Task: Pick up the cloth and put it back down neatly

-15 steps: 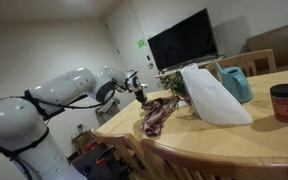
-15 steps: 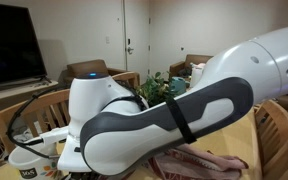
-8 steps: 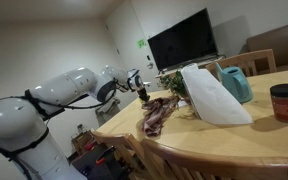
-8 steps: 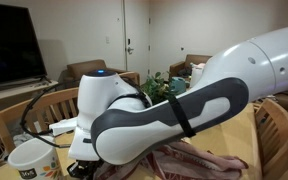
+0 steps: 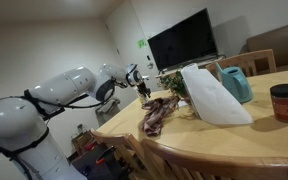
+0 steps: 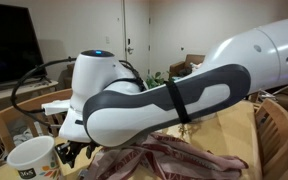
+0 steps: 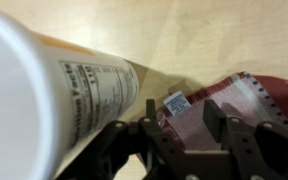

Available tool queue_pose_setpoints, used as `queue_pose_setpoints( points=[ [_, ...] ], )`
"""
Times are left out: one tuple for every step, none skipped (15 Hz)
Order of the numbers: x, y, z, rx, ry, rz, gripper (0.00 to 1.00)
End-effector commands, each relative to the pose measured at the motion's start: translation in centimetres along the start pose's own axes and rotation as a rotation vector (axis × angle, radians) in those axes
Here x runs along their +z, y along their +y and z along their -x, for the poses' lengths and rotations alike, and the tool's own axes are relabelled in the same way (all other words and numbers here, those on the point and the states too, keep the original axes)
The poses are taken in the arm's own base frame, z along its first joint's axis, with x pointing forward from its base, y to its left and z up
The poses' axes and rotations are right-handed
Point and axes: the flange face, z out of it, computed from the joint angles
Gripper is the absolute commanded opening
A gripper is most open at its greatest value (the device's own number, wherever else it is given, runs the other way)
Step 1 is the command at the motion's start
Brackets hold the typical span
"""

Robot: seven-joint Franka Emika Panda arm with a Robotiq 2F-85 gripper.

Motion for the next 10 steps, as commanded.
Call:
queue_pose_setpoints(
  points=[
    [-4.3,0.7,2.3,0.026,-0.067,-0.060,0.84],
    [-5.3,0.8,2.8,0.029,-0.084,-0.088,0.93],
    [-6.1,0.8,3.1,0.038,-0.092,-0.107,0.99],
    [-6.8,1.1,3.2,0.051,-0.088,-0.132,1.00],
    [-7.4,1.2,3.2,0.068,-0.076,-0.162,1.00],
    [-8.0,1.3,3.1,0.086,-0.057,-0.192,1.00],
    [-8.5,1.5,3.0,0.107,-0.039,-0.218,1.00],
    [-9.1,1.7,2.8,0.129,-0.010,-0.245,1.00],
    [-9.7,1.9,2.4,0.151,0.019,-0.274,1.00],
    [-10.3,2.1,1.9,0.180,0.060,-0.311,1.00]
  ],
)
